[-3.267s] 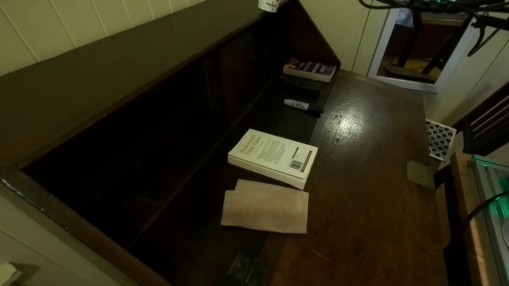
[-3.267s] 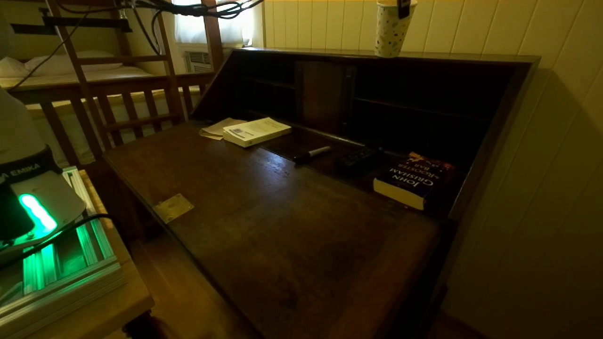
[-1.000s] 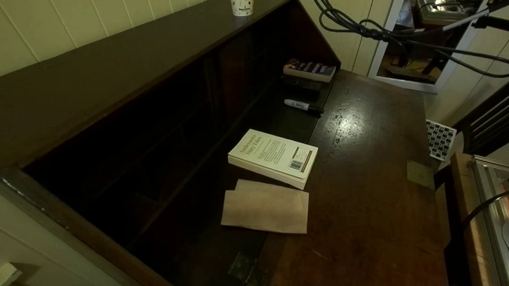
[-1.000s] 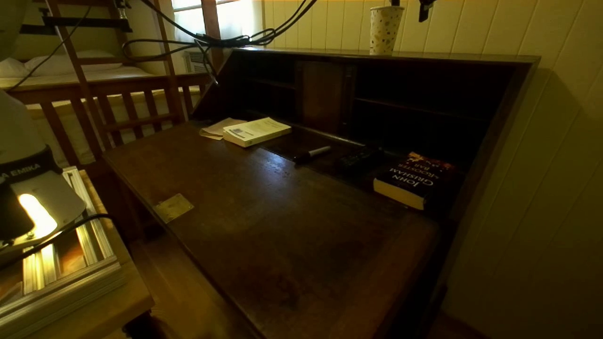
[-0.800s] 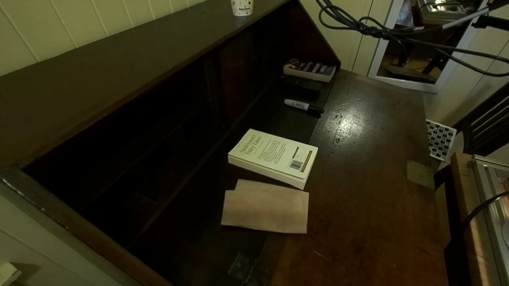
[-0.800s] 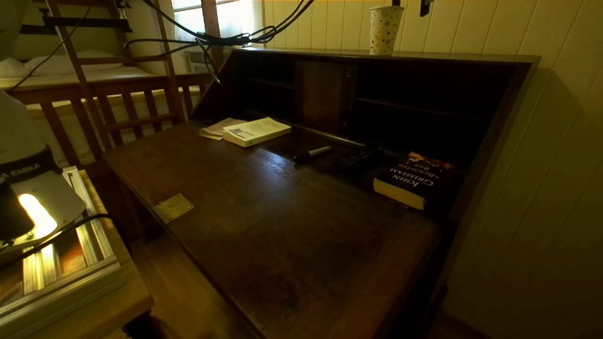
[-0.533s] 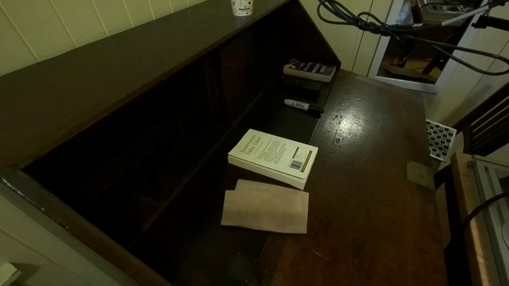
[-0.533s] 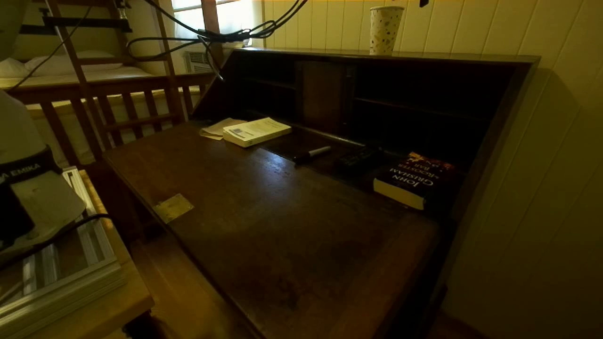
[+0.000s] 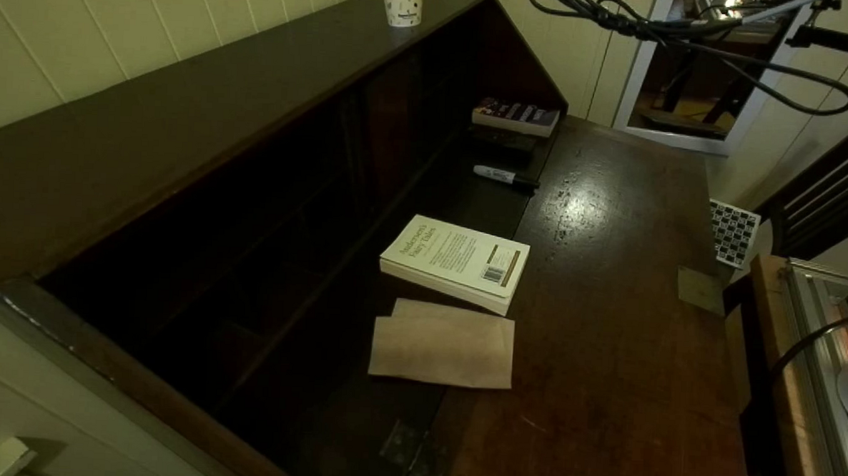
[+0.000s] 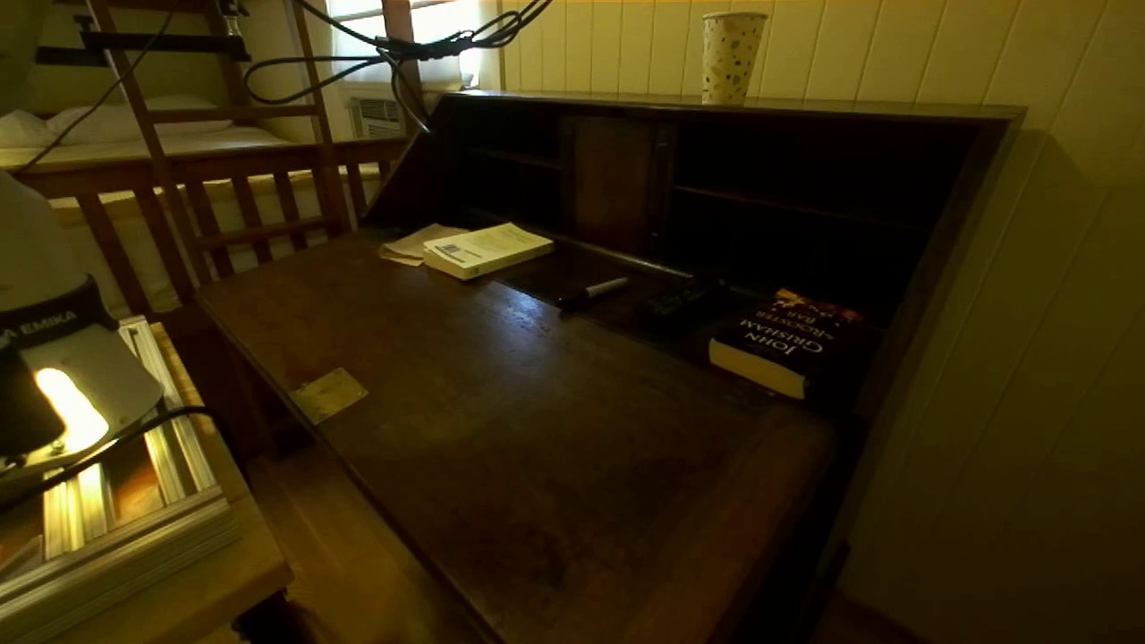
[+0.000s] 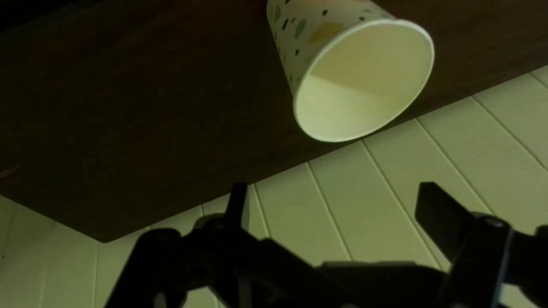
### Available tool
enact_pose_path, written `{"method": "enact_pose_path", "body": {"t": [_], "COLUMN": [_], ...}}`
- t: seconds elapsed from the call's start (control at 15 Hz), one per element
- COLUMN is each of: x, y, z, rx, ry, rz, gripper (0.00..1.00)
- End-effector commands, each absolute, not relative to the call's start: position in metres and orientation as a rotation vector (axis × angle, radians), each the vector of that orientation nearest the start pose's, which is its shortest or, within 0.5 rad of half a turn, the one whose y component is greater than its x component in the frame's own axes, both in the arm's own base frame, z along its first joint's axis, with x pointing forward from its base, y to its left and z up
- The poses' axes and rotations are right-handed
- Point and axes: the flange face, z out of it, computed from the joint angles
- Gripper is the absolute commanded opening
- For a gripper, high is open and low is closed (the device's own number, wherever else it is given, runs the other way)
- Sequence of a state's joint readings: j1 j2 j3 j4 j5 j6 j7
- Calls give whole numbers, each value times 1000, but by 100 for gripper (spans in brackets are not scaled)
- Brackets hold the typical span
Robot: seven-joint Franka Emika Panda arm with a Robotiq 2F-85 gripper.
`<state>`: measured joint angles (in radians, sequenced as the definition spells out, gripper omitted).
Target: Move the cup from the desk to the cabinet top
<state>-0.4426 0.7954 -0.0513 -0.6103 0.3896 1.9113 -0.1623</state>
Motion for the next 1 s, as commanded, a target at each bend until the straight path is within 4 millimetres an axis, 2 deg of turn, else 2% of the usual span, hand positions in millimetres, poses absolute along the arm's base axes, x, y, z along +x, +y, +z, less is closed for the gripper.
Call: {"method": "enact_pose_path", "body": {"t": [0.0,0.2,0.53,0.67,0.73,0.93], "x": [699,697,697,696,705,703], "y": [-319,-314,-292,-290,-295,-293], "z": [615,623,619,619,614,615], "rx": [-2756,-2748,-2713,-2693,-2699,-2691], "ry": [555,646,736,788,716,745], "rz": [-884,-871,-766,-757,-802,-786], "gripper": [100,100,100,100,100,100]}}
